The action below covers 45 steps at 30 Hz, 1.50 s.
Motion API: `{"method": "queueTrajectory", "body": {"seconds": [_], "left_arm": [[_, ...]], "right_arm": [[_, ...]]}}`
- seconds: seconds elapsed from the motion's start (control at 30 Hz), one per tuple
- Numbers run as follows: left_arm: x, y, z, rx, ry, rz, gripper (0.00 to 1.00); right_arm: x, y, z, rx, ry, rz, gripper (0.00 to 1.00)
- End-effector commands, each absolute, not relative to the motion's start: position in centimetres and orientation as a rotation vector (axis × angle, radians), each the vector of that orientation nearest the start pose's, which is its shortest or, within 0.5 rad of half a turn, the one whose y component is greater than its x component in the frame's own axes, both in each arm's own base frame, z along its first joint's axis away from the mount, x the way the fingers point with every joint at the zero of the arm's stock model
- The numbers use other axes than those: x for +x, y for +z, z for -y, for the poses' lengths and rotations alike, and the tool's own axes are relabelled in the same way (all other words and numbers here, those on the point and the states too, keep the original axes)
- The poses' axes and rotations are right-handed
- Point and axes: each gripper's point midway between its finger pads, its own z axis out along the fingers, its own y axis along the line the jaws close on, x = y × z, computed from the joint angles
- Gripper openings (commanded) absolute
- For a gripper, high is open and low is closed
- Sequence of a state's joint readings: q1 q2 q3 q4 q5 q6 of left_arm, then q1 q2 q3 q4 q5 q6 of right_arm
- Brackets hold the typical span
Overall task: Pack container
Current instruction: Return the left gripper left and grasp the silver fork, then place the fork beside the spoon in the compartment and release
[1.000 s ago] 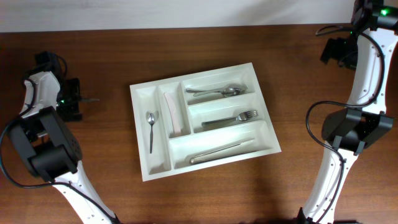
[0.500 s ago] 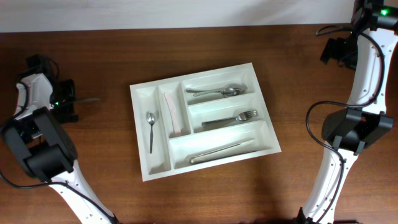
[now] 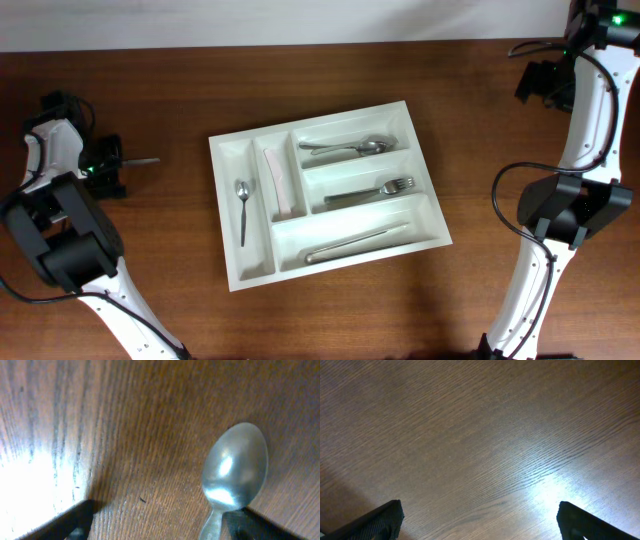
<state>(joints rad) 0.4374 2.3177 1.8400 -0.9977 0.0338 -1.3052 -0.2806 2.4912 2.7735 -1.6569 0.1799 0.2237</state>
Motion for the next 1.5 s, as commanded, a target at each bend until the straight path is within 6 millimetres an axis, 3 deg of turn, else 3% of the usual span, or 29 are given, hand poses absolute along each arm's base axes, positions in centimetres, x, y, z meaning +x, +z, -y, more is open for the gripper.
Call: {"method": "queueTrajectory", "body": {"seconds": [0.0,0.07,0.23,0.43,0.73,0.9,1.0,1.23,1.37,1.47], "left_arm": [[42.2,-1.5,-19.2,-2.363,-0.100,-2.018,0.63],[42.3,-1.5,-19.2,-2.360,-0.103,-2.016,0.46],[42.4,-1.5,-19.3,-2.355,-0.107,-2.012,0.17],[42.5,-1.5,-19.3,-2.352,-0.108,-2.013,0.02],[43.0,-1.4,-19.5,-2.274,-0.118,-2.067,0.02],[44.1,-0.4,-19.4,-2.093,-0.133,-2.201,0.02],[45.2,1.4,-18.6,-1.983,-0.155,-2.276,0.02],[46.2,9.7,-13.8,-1.609,-0.164,-2.504,0.02],[45.4,14.0,-10.8,-1.388,-0.182,-2.599,0.02],[44.0,17.0,-7.4,-1.173,-0.204,-2.704,0.02]], "right_arm": [[46.8,15.7,16.7,0.745,-0.297,-2.852,0.99],[46.8,15.7,16.7,0.745,-0.297,-2.852,0.99],[46.8,15.7,16.7,0.745,-0.297,-2.852,0.99],[46.8,15.7,16.7,0.745,-0.297,-2.852,0.99],[46.8,15.7,16.7,0.745,-0.297,-2.852,0.99],[46.8,15.7,16.7,0.745,-0.297,-2.852,0.99],[46.8,15.7,16.7,0.745,-0.297,-2.852,0.99],[46.8,15.7,16.7,0.745,-0.297,-2.852,0.99],[46.8,15.7,16.7,0.745,-0.297,-2.852,0.99],[46.8,15.7,16.7,0.745,-0.297,-2.852,0.99]]}}
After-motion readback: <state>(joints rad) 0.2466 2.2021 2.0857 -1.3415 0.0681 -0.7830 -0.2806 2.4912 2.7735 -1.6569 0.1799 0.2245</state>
